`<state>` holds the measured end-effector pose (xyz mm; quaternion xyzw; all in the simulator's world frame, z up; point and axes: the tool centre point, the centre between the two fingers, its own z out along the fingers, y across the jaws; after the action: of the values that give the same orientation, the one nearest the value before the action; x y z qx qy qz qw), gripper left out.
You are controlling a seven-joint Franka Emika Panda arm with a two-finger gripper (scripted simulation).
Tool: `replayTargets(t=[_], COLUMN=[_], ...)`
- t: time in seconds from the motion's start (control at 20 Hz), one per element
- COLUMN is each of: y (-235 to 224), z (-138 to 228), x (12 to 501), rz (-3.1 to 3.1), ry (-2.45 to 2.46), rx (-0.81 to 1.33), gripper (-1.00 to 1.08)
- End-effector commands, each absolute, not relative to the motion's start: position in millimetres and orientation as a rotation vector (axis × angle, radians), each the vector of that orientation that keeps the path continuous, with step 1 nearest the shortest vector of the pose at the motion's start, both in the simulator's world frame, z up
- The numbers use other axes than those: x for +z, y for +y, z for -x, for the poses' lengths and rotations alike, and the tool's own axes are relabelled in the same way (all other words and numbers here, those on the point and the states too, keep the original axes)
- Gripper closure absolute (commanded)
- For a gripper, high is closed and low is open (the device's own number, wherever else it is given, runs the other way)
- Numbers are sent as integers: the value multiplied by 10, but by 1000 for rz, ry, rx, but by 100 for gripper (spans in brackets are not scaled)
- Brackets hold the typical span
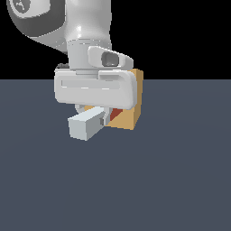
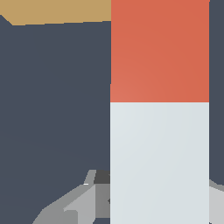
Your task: Insert the peg into the horizontal hole in a box.
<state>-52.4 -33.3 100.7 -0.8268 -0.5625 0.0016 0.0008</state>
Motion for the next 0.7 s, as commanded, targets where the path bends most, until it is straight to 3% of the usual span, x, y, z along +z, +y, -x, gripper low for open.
replayTargets(t=[0.0,0.65], y=[-261,-199], z=[575,619], x=[1078,1155], rz=[2578,2559], ry=[-1797,-1825], rx=[0,-4], gripper=[108,108])
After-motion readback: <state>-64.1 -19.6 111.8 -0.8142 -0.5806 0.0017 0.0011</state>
